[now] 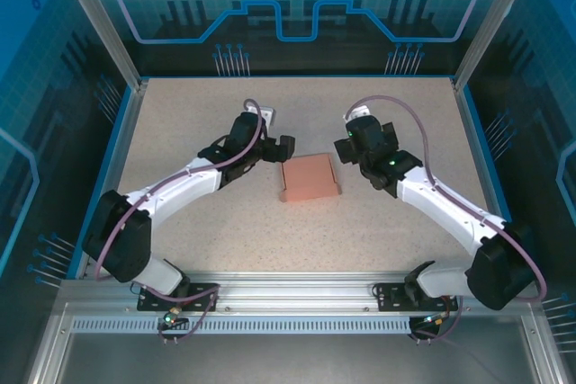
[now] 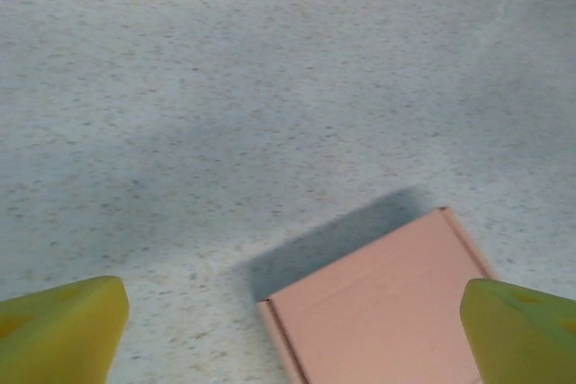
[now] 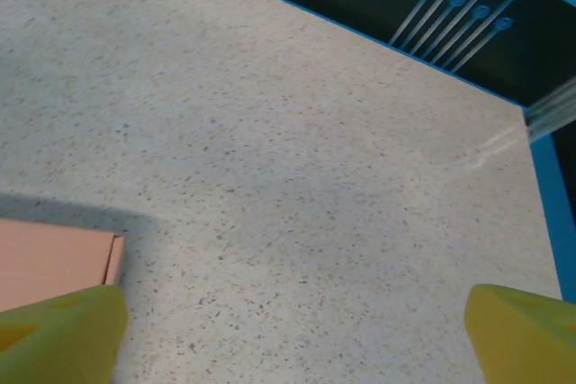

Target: Fold the paper box

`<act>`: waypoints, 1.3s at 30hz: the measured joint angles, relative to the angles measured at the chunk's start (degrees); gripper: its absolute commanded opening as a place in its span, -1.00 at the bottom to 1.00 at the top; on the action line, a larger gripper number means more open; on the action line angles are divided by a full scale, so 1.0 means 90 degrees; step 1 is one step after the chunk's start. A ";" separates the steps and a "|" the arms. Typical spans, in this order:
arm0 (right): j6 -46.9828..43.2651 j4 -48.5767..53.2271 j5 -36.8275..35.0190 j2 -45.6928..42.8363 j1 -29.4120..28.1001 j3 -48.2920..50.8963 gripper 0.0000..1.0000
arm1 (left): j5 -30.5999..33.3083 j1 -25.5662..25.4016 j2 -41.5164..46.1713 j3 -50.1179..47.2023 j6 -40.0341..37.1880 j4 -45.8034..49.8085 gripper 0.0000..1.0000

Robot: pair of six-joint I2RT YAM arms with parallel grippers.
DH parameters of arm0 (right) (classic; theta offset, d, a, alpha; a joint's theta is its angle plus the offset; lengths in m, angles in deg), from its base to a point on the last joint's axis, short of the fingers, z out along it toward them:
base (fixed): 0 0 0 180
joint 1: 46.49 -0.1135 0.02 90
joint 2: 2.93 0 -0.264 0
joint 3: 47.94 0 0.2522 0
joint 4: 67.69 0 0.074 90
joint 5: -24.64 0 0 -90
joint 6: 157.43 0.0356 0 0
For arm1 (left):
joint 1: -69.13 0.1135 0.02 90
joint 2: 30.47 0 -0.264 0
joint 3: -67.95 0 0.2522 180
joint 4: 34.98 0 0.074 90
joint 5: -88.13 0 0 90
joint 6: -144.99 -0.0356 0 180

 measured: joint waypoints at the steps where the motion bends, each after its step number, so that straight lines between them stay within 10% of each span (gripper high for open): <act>1: 0.0027 -0.0007 -0.0036 -0.0063 0.0046 0.0036 1.00 | 0.0121 0.0005 0.0036 -0.0056 -0.0015 -0.0010 0.98; 12: 0.0838 0.0022 0.0279 -0.0214 0.0843 0.0338 1.00 | 0.0277 0.0364 0.0209 -0.0527 -0.0056 -0.0401 0.98; 39: 0.1212 0.0262 0.3364 0.0233 0.1236 0.0699 0.97 | -0.3878 0.0629 -0.2926 0.1768 0.0041 0.0884 0.73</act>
